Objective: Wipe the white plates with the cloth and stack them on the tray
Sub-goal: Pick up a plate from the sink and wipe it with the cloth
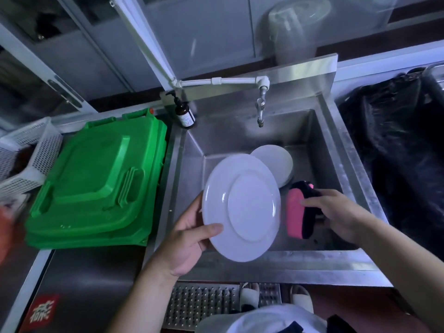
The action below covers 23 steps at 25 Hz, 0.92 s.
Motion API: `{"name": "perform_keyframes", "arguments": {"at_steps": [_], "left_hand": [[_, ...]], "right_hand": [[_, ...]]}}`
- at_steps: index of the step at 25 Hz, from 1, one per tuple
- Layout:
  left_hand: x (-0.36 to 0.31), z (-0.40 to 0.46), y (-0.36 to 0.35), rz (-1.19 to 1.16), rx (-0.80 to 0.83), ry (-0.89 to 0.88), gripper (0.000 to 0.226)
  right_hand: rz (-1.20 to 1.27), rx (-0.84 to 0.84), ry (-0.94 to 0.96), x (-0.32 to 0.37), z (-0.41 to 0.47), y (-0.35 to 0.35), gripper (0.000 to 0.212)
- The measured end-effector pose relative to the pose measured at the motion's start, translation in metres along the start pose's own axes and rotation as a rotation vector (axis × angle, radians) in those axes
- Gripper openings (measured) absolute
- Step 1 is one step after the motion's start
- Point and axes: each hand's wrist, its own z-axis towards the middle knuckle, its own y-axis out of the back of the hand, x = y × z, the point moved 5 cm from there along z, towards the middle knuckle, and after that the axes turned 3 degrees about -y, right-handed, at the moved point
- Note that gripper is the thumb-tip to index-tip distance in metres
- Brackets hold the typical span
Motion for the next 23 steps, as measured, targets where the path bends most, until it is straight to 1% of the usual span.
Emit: {"name": "perform_keyframes", "arguments": {"at_steps": [3, 6, 8, 9, 11, 13, 14, 16, 18, 21, 23], "left_hand": [[0.004, -0.011, -0.007, 0.026, 0.031, -0.005, 0.077], [0.003, -0.018, -0.012, 0.049, 0.019, -0.01, 0.073], [-0.003, -0.022, -0.008, 0.039, -0.014, -0.035, 0.072], [-0.008, -0.023, -0.006, 0.034, -0.019, -0.053, 0.072], [-0.016, -0.024, -0.003, 0.044, -0.019, -0.081, 0.072], [-0.021, -0.025, 0.001, 0.058, -0.036, -0.099, 0.071], [-0.021, -0.024, 0.002, 0.05, -0.046, -0.106, 0.07], [-0.021, -0.022, 0.006, 0.005, -0.071, -0.133, 0.067], [-0.022, -0.018, 0.01, -0.026, -0.093, -0.177, 0.064], [-0.025, -0.01, 0.012, -0.061, -0.119, -0.216, 0.056], [-0.027, -0.006, 0.009, -0.123, -0.088, -0.235, 0.053]], "right_hand": [[-0.098, 0.047, -0.005, 0.016, -0.004, -0.025, 0.016], [-0.151, -0.002, 0.109, 0.047, -0.002, -0.05, 0.013], [-0.198, -0.019, 0.235, 0.072, -0.005, -0.068, 0.013], [-0.242, -0.021, 0.308, 0.084, -0.009, -0.077, 0.016], [-0.371, -0.034, 0.499, 0.105, -0.022, -0.096, 0.022], [-0.519, -0.034, 0.709, 0.121, -0.039, -0.12, 0.019], [-0.583, -0.018, 0.788, 0.124, -0.046, -0.131, 0.022], [-0.733, -0.026, 0.93, 0.125, -0.057, -0.152, 0.043], [-0.811, -0.061, 1.068, 0.12, -0.066, -0.17, 0.056], [-0.854, -0.099, 1.157, 0.105, -0.079, -0.186, 0.057], [-0.877, -0.152, 1.165, 0.095, -0.085, -0.186, 0.053]]}}
